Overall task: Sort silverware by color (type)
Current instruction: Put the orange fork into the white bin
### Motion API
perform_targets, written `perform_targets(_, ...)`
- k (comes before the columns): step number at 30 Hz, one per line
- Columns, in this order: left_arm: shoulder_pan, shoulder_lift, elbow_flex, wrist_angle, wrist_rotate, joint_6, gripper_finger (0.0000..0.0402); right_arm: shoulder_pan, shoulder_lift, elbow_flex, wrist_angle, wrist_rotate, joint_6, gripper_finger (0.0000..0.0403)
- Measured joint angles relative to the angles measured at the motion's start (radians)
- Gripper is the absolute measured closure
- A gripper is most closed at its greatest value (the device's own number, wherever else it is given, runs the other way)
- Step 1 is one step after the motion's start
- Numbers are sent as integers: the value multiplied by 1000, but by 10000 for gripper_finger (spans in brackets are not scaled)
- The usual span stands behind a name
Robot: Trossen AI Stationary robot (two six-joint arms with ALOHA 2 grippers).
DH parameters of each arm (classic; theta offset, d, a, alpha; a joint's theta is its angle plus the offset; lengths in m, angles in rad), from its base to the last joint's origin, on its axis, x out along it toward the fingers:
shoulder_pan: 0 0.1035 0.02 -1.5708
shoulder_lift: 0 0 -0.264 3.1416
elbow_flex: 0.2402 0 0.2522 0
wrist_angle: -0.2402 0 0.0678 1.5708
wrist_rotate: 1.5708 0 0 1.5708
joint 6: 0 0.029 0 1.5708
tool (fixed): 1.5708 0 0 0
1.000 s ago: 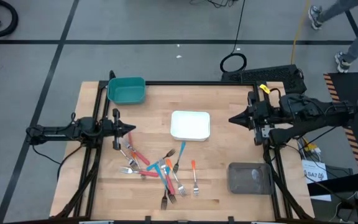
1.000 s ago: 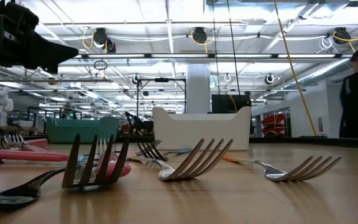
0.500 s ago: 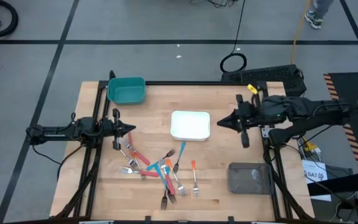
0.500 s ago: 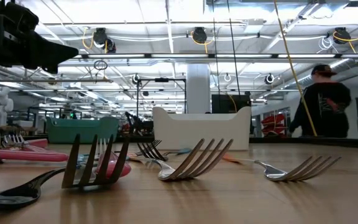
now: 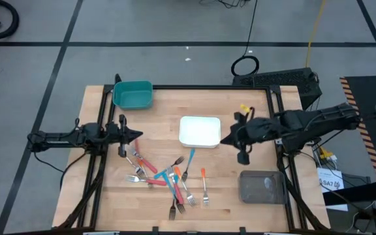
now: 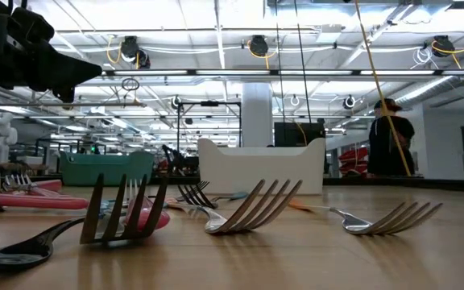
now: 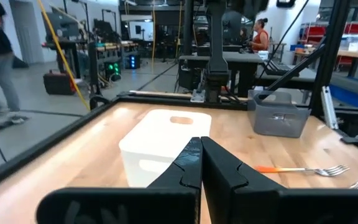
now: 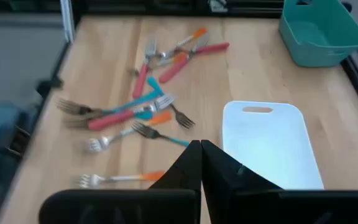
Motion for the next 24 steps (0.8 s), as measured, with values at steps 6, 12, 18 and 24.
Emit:
perform_targets(6, -20, 23, 5, 28, -1, -14, 394, 81, 96, -35, 76, 94, 0, 403)
perform_targets(12, -53, 109, 167, -32, -6, 33, 394, 145, 194, -105, 204, 99, 19, 403)
perform_targets(18, -82, 305, 476, -241, -9, 74, 394, 196, 298, -112, 231, 98, 112, 403)
perform_targets(24, -135, 536, 785, -457, -11, 14, 394, 232, 387, -112, 267, 98, 188, 403)
